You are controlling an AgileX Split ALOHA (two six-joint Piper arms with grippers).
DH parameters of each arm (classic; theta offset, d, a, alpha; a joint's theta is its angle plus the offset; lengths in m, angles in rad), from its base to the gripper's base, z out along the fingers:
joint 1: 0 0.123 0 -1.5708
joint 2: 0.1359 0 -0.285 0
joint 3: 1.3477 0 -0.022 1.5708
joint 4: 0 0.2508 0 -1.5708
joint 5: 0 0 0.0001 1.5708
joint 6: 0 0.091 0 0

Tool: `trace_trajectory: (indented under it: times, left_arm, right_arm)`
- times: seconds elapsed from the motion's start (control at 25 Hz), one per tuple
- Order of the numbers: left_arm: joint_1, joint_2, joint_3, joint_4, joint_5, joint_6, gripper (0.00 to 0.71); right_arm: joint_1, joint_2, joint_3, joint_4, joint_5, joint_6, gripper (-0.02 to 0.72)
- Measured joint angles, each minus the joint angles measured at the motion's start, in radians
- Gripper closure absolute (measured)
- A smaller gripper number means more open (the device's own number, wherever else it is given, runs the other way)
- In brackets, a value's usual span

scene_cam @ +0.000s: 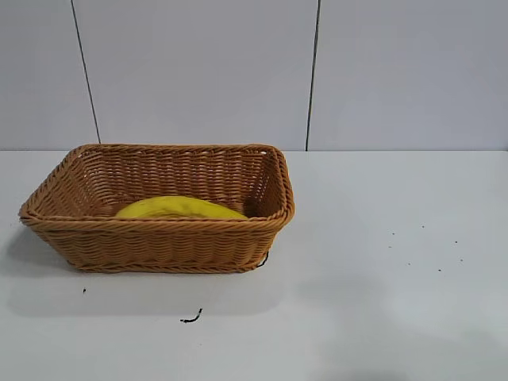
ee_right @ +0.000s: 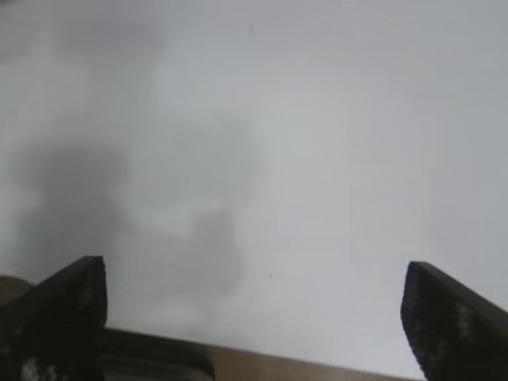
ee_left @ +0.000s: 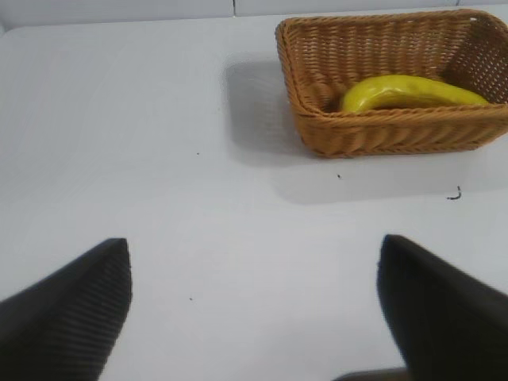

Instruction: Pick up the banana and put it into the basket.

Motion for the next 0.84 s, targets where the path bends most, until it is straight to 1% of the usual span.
trace_trajectory:
  times: [0.16,0.84]
  left_arm:
    - [0.000,0.000,0.000,0.000,0.000,0.000,0.075]
    - [0.000,0.000,0.000,0.000,0.000,0.000,0.075]
  right_arm:
    - [0.000,-0.097,0.000,0.000,0.000,0.000,0.014]
    - [0.000,-0.099,0.002,0.000,0.000,0.000,0.014]
